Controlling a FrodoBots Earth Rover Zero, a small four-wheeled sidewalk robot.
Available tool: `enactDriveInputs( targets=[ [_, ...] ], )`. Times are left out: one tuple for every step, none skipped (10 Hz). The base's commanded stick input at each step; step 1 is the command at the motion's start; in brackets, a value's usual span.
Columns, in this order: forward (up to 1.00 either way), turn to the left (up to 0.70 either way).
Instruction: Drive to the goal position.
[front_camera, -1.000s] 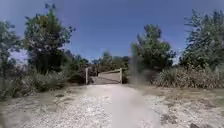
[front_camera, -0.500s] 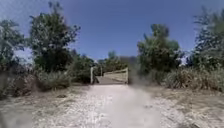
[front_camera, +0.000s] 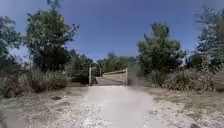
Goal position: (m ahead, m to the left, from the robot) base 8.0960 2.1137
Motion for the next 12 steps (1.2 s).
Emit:
enactDriveInputs(
  targets=[
    [0.45,0.02],
    [0.45,0.02],
    [0.45,0.02],
    [0.45,0.02],
    [0.45,0.02],
    [0.45,0.02],
    [0.45,0.02],
    [0.45,0.02],
    [0.45,0.04],
    [0.45,0.27],
    [0.45,0.23],
    [0.45,0.13]
  ],
)
